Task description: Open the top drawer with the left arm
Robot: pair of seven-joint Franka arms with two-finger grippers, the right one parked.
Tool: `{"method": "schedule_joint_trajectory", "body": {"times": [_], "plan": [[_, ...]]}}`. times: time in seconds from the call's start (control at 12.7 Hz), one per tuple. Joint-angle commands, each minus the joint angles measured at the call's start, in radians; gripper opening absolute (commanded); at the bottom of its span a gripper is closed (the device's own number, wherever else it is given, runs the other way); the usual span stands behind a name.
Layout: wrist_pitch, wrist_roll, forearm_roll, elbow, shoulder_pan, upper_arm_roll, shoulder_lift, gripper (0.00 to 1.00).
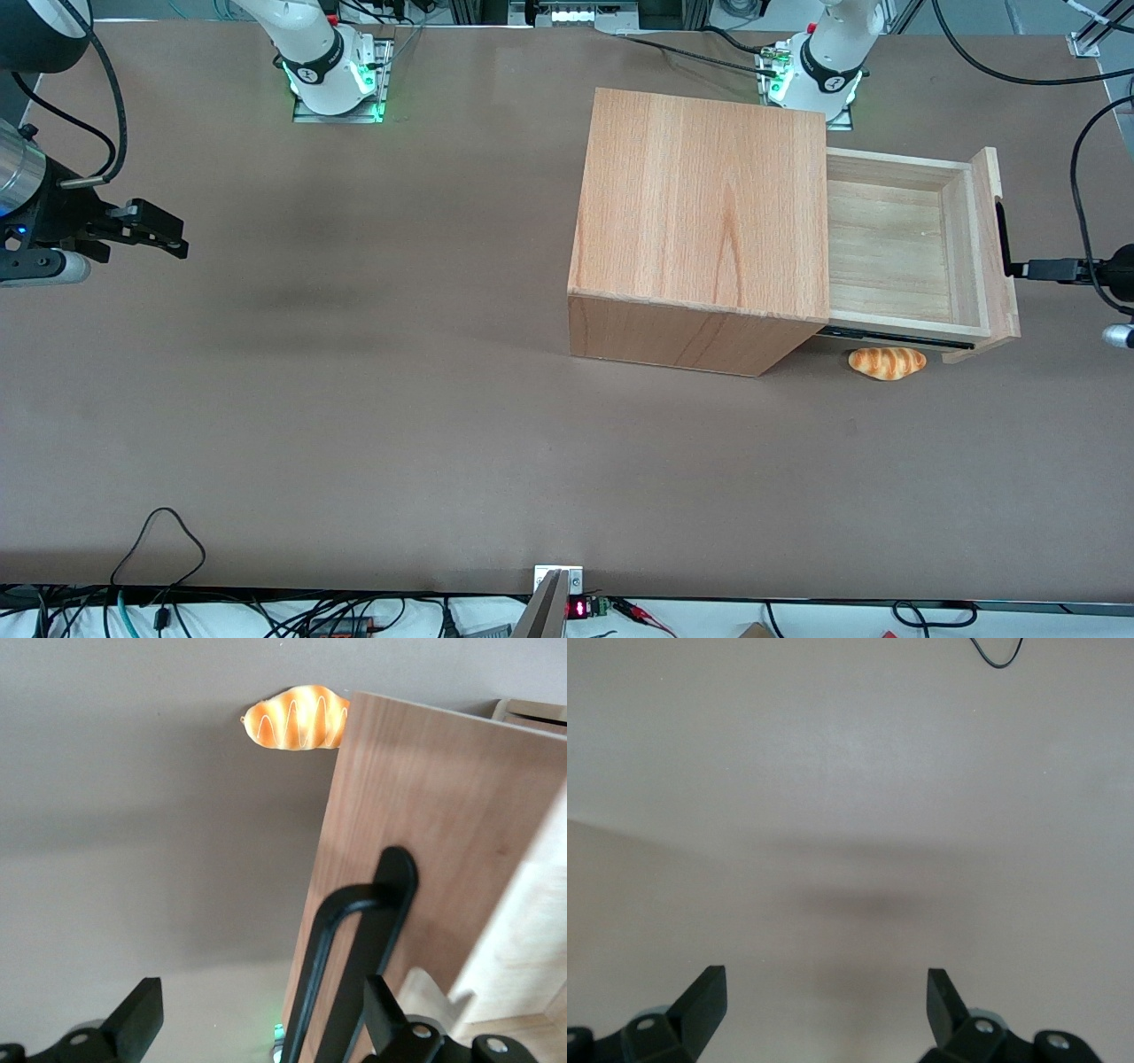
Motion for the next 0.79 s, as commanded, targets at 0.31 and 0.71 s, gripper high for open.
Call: {"method": "schedule_joint_trajectory", "body": {"times": [0.31, 0.71], "plan": [[-0.133, -0.067, 0.004, 0.112, -0.040, -0.010, -0.089, 1.00], [-0.218, -0.294, 0.020, 0.115, -0.193, -0.056, -0.226, 1.00]]}}
